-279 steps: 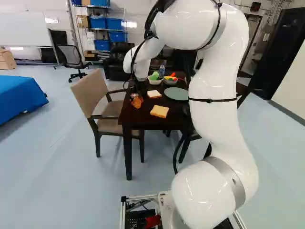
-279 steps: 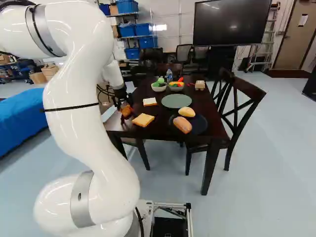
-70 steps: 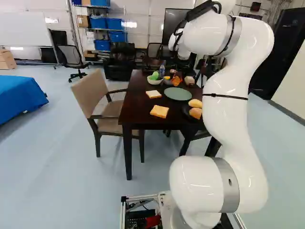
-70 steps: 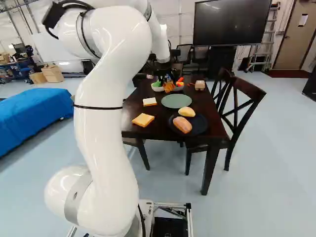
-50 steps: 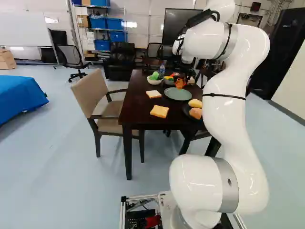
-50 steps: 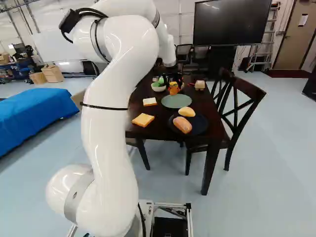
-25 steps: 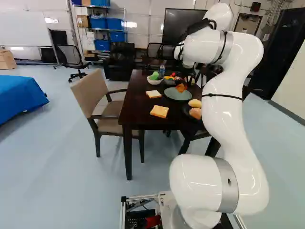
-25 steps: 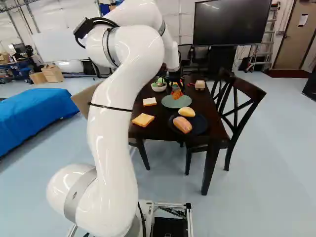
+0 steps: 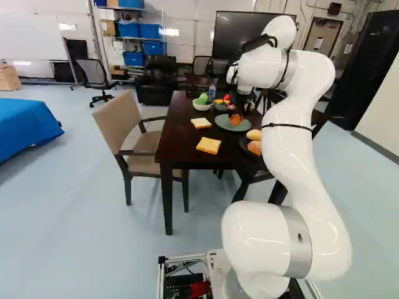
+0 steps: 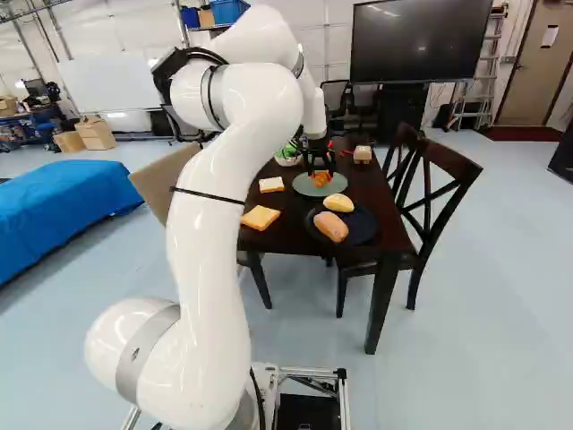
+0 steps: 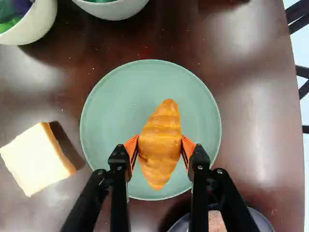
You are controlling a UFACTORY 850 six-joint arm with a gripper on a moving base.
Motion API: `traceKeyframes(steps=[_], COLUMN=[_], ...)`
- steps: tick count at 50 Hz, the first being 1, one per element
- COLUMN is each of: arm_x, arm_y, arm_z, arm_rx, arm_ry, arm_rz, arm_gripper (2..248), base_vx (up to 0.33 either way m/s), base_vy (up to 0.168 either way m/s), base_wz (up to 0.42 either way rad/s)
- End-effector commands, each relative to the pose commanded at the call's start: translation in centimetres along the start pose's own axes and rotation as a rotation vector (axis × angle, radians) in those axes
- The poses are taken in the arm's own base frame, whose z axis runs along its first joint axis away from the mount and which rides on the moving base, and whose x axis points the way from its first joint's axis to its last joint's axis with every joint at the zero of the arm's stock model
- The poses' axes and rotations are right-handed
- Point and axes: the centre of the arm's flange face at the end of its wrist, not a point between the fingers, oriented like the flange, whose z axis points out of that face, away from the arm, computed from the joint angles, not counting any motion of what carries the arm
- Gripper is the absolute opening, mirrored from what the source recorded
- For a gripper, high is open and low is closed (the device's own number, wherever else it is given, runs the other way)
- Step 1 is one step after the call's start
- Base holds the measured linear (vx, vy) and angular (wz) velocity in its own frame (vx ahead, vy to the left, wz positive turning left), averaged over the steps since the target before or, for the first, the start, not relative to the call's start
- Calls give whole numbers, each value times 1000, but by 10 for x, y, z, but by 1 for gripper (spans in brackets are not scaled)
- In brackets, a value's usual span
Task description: Move the croissant to the empty plate
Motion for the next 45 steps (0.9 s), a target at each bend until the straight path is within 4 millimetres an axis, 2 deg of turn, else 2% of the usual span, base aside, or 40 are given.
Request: traceKeyframes(steps=[19,20,25,26,30,31,35,36,45], arm_x=[0,0,0,0,0,0,0,0,0], arm_y=[0,0,0,0,0,0,0,0,0], arm_z=[4,4,4,4,4,4,4,4,2], arm_rx=[0,0,0,0,0,0,0,0,0], arm_ry=[-5,-5,-5,-5,-5,-5,-5,-5,-2], arm_rz=[0,0,0,0,0,0,0,0,0], arm_gripper=[133,158,158,190,190,224,224,247,247], base_vx=[0,0,0,0,0,0,0,0,0], base_vy=[0,0,0,0,0,0,0,0,0], base_wz=[0,0,0,0,0,0,0,0,0])
